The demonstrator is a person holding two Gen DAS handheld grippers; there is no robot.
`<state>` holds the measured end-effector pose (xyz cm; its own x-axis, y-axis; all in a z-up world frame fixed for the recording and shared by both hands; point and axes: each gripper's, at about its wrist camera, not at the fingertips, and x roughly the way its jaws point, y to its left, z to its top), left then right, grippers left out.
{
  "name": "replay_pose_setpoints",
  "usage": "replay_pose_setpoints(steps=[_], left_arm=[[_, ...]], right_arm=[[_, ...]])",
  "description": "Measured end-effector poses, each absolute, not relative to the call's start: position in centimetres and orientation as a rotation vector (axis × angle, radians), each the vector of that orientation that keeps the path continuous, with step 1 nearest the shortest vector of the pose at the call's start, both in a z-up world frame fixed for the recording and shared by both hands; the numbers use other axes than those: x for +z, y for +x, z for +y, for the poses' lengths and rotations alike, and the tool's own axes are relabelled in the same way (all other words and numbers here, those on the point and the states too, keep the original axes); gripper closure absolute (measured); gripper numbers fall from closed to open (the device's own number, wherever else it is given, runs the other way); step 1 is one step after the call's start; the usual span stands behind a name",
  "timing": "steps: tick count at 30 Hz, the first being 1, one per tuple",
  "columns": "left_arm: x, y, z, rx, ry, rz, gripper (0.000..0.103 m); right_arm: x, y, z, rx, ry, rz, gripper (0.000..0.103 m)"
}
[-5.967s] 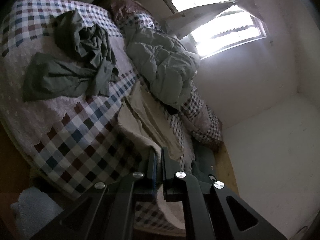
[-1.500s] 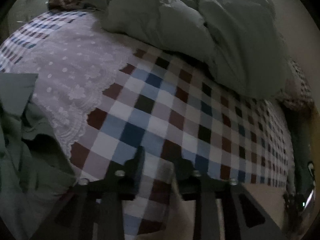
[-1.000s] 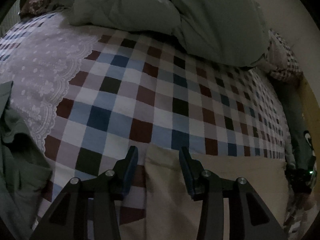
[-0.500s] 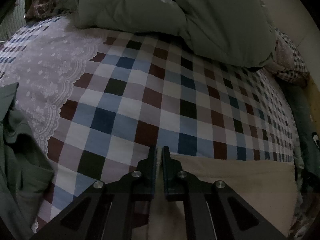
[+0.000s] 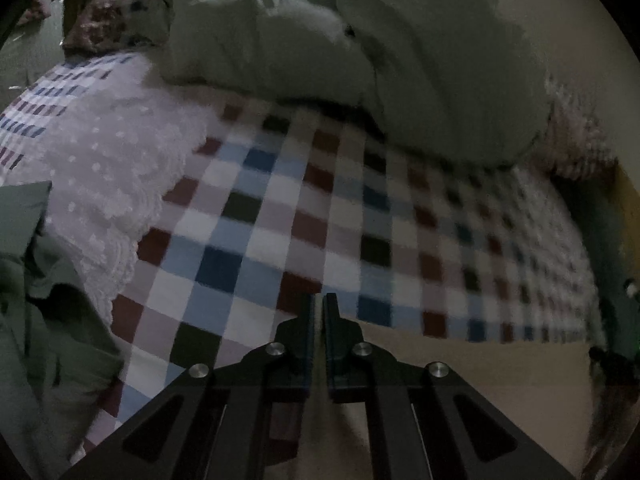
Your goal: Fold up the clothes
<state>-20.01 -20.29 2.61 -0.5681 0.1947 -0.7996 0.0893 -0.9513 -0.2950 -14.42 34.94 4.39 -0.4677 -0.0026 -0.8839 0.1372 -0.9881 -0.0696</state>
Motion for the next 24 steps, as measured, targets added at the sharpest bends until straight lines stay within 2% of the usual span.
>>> replay_pose_setpoints(steps=[6,10,15,20,21,23,24], left_arm=[[4.7,-19.4,-22.0,2.766,-1.326,-0.502,0.1],[3.8,-20.0,-22.2,2.783,-1.344,-0.51,0.1],[1.0,-21.7,-20.5,2.784,-1.431,-0.478,0.1],[0.8,-22.2,-20.2,2.731,-1.428,-0.51,0.1],[1.3,-21.8,-20.4,2.72,-1.412,-0.521,0.1],[2.4,-21.1,-20.7,2.698,-1.379,-0.544,0.097],[2.9,-20.7,-21.1,2.688,-1.369,-0.559,0.09]], right_arm=[[8.4,-13.8,35.0,-2.723,1.419,0.229,0.1],[8.4,-15.0,34.3,-2.763,1.401,0.254,0.1],[5.2,-16.7,34.6,-2.748,1.489,0.284,0.1],[1.4,-17.7,33.5,-2.703,1.614,0.341,0.098],[1.3,-17.6,33.2,-2.714,1.616,0.367,0.096],[1.8,-17.2,32.9,-2.734,1.619,0.391,0.082],[2.3,-16.8,32.8,-2.749,1.609,0.395,0.071]])
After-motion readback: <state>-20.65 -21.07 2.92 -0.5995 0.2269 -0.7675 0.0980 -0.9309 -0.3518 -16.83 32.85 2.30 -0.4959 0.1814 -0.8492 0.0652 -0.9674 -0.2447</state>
